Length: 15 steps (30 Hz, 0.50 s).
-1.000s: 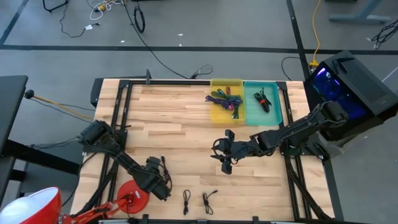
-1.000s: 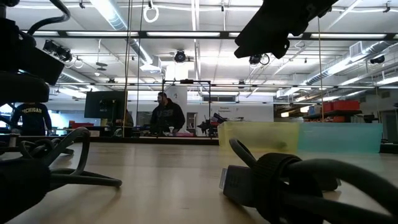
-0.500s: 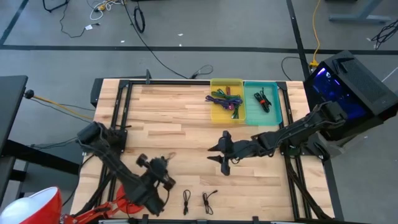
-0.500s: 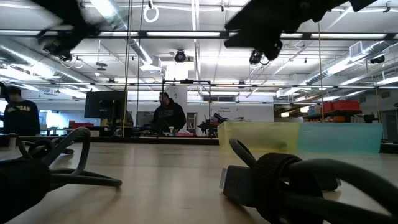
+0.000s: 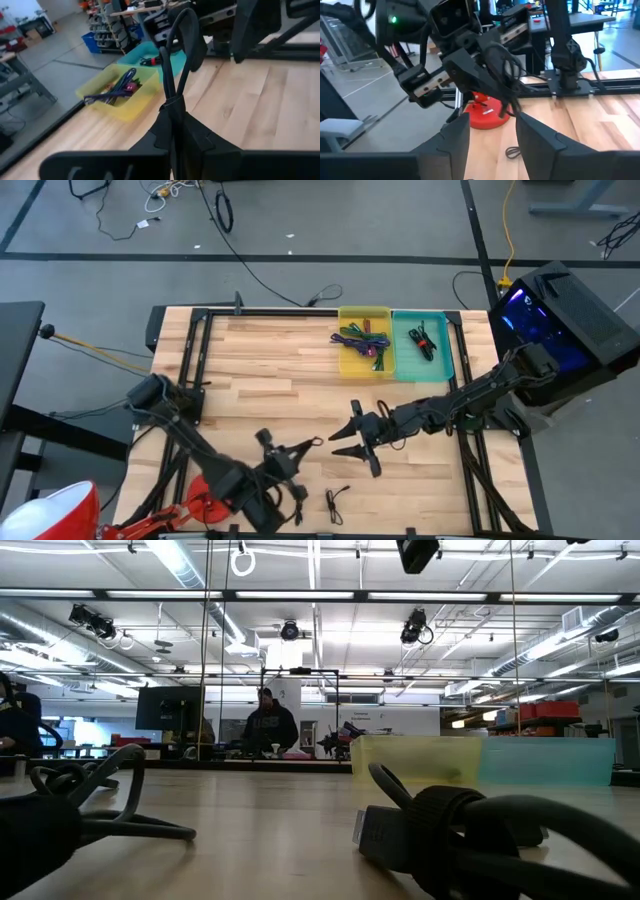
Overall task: Pick & Place USB Port
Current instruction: Put the black charger cable into the blue bin
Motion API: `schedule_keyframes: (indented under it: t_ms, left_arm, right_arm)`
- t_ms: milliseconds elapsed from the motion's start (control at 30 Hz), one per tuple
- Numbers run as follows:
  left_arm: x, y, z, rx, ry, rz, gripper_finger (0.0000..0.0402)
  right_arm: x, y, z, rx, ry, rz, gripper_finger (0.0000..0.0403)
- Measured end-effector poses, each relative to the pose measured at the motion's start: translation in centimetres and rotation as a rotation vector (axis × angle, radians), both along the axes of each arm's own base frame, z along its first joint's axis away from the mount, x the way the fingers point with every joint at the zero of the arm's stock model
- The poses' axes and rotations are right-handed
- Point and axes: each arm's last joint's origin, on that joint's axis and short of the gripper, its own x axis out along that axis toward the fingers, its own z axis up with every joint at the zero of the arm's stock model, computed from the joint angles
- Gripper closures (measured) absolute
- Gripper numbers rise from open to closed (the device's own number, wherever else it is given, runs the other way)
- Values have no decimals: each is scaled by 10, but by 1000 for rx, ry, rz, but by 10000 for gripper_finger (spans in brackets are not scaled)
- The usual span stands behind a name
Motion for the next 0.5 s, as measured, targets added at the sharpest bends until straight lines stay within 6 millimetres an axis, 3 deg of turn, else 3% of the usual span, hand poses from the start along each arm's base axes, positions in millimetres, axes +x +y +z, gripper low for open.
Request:
schedule_keyframes:
  t_ms: [333,500]
  left_arm:
    - [36,17,1,-19,43,-36,383]
    - [43,20,0,-16,59,-60,383]
  right_arm:
    - [0,0,3,-25,-41,-10,241]
    - [0,-1,2,-45,-35,-21,241]
